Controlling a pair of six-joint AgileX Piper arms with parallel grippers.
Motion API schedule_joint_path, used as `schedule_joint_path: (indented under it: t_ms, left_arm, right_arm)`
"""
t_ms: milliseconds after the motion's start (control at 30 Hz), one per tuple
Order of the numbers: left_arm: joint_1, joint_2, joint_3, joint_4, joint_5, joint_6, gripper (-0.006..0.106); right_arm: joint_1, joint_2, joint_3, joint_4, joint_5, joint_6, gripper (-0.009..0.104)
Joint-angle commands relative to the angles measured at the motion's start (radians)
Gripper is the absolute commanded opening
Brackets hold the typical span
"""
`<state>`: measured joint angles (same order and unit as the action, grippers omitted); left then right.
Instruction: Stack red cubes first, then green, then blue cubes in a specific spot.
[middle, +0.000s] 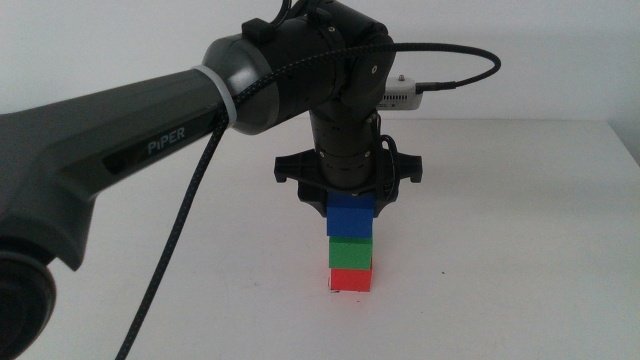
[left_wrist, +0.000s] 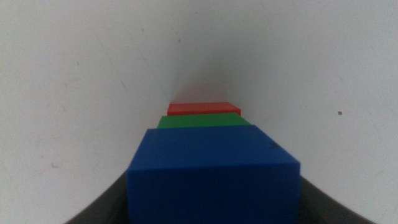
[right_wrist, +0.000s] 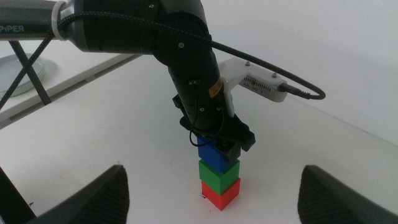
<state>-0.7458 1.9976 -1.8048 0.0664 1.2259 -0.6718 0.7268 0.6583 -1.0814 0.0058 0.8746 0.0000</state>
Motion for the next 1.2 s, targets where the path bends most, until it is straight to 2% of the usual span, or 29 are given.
schedule_joint_path:
  t_ms: [0, 333, 367, 400, 433, 500, 533, 600, 667, 967, 1067, 1167]
  left_arm:
    - [-0.001, -0.008, -0.001, -0.007, -0.005, -0.014, -0.002]
    - [-0.001, 0.020, -0.001, -0.017, -0.005, -0.016, -0.001]
    - [-0.001, 0.020, -0.001, 0.004, -0.005, -0.013, 0.016]
    - [-0.001, 0.020, -0.001, 0.004, -0.005, -0.013, 0.020]
    - [-0.001, 0.020, -0.001, 0.011, -0.005, -0.010, 0.034]
    - [-0.001, 0.020, -0.001, 0.011, -0.005, -0.006, 0.048]
    - [-0.001, 0.020, -0.001, 0.017, -0.005, -0.006, 0.065]
    - [-0.001, 0.020, -0.003, 0.020, -0.005, -0.006, 0.082]
    - [-0.001, 0.018, -0.008, 0.023, -0.005, 0.000, 0.094]
    - [-0.001, -0.110, -0.063, 0.039, -0.005, 0.047, 0.094]
    - [-0.001, -0.219, -0.061, 0.119, -0.005, 0.051, 0.094]
    - [0.001, -0.331, -0.038, 0.207, -0.005, 0.131, 0.094]
  right_arm:
    - [-0.006, -0.004, 0.005, -0.006, -0.008, 0.000, 0.082]
    - [-0.006, -0.004, 0.005, -0.006, -0.008, 0.000, 0.082]
    - [-0.006, -0.004, 0.005, -0.006, -0.008, 0.000, 0.082]
    - [-0.006, -0.004, 0.005, -0.006, -0.008, 0.000, 0.082]
    - [-0.006, -0.004, 0.005, -0.006, -0.008, 0.000, 0.082]
    - [-0.006, -0.004, 0.005, -0.006, -0.008, 0.000, 0.082]
    - [-0.006, -0.004, 0.005, -0.006, -0.008, 0.000, 0.082]
    - [-0.006, -0.004, 0.005, -0.006, -0.008, 0.000, 0.082]
    - [-0.006, -0.004, 0.005, -0.006, -0.008, 0.000, 0.082]
    - [-0.006, -0.004, 0.005, -0.006, -0.008, 0.000, 0.082]
    - [-0.006, -0.004, 0.005, -0.006, -0.008, 0.000, 0.082]
    - [-0.006, -0.004, 0.005, -0.006, -0.008, 0.000, 0.082]
